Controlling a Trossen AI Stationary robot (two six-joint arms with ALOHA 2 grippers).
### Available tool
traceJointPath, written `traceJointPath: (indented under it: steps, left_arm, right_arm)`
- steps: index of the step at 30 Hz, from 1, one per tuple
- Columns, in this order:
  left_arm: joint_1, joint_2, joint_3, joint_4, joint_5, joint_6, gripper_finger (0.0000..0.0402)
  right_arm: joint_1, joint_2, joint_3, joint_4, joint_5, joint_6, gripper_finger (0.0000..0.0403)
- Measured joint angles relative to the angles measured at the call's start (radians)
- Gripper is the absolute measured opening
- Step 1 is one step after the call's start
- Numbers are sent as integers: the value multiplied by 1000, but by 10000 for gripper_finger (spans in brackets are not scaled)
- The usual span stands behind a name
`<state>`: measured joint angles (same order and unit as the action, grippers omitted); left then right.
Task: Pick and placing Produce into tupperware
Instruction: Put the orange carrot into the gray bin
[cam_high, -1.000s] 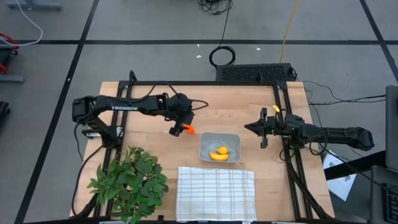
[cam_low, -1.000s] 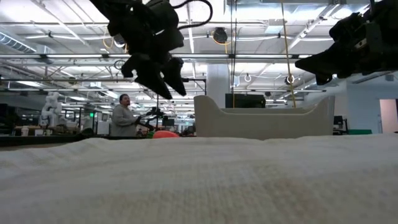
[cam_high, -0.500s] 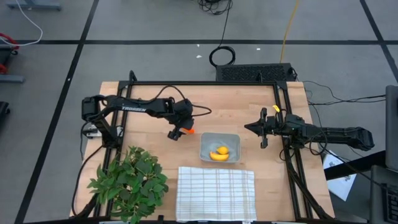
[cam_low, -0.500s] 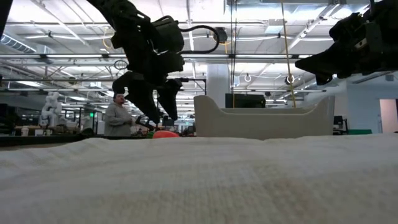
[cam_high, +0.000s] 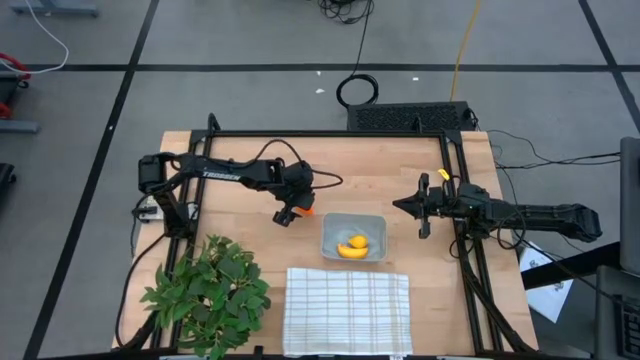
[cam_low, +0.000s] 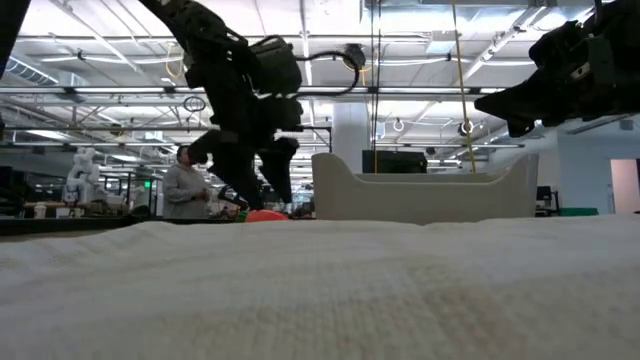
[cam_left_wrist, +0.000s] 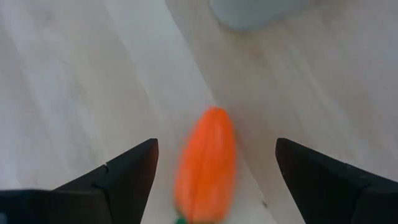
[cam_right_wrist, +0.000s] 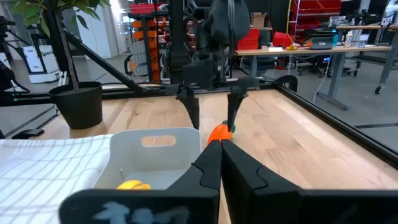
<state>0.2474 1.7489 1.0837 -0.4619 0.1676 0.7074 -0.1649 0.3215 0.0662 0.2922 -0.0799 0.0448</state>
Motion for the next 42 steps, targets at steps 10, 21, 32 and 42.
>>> traceJointPath:
  steps: [10, 21, 32, 42]
  left_arm:
    - [3, 70, -2, 4, -24, 10, 325]
    - [16, 85, -1, 10, -38, 19, 306]
    - [28, 85, -1, 11, -42, -5, 251]
    - [28, 85, -1, 22, -47, -36, 171]
  right_arm:
    - [0, 32, -7, 34, 1, -4, 0]
    - [-2, 37, -9, 37, 0, -6, 0]
    - [-2, 37, -11, 37, 0, -6, 0]
    - [-2, 37, -12, 37, 1, -5, 0]
